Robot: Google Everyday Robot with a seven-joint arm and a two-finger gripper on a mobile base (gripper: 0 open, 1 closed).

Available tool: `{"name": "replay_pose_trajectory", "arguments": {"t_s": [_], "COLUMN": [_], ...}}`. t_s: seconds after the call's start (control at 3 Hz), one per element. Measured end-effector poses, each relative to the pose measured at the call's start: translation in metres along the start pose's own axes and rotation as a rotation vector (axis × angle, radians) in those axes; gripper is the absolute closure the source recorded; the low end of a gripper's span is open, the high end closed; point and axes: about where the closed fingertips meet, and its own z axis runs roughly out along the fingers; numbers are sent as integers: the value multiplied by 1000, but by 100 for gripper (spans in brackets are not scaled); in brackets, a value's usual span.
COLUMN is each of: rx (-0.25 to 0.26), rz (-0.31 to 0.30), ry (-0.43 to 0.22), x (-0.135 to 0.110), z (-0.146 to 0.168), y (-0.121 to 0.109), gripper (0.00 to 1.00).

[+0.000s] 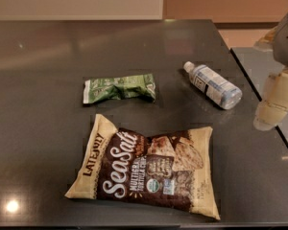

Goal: Move blue plastic bottle near brown chip bag

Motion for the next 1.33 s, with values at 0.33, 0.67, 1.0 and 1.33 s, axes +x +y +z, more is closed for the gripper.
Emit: {"name": "replay_pose_trajectory", "arguments": {"t_s": [0.33, 0.67, 1.0, 1.33], "rx": [2, 14, 34, 36], "rz": [5, 46, 117, 236], "ry": [9, 26, 62, 100], "x": [-1, 1, 5, 11], "z": [0, 10, 27, 54], "y": [-3, -19, -43, -68], "gripper": [0, 0, 0, 0]}}
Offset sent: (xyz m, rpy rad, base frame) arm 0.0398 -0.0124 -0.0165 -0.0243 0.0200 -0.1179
